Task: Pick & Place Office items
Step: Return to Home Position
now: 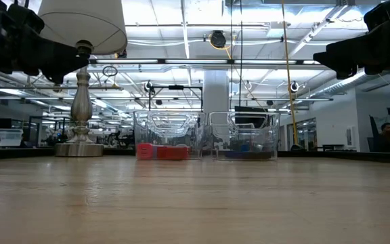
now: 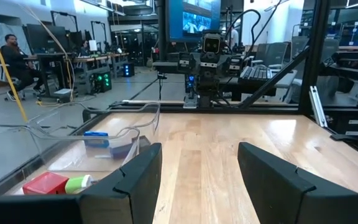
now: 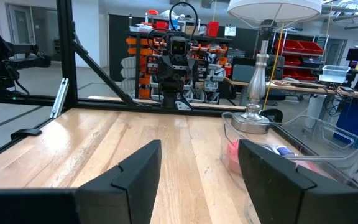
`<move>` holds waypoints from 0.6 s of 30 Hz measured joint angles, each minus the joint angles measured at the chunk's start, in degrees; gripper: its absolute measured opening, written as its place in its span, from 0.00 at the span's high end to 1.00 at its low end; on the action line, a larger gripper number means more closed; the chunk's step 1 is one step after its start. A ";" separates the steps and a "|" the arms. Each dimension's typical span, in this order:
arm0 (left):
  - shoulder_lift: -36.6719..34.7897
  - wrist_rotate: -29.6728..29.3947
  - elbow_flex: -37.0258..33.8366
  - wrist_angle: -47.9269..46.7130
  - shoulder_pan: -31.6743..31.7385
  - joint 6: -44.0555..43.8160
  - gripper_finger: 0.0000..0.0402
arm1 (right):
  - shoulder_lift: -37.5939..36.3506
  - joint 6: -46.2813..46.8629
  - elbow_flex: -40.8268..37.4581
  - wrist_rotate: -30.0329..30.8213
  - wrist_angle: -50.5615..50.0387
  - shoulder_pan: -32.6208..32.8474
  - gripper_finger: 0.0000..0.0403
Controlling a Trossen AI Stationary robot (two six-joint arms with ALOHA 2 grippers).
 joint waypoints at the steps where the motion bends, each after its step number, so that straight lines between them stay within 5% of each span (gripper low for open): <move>1: 0.00 0.02 0.00 0.27 0.00 0.07 0.47 | 0.00 0.00 0.00 0.00 -0.01 0.00 0.48; 18: 0.01 0.07 0.10 0.67 0.00 0.02 0.47 | 0.00 0.02 0.00 0.00 0.00 0.00 0.48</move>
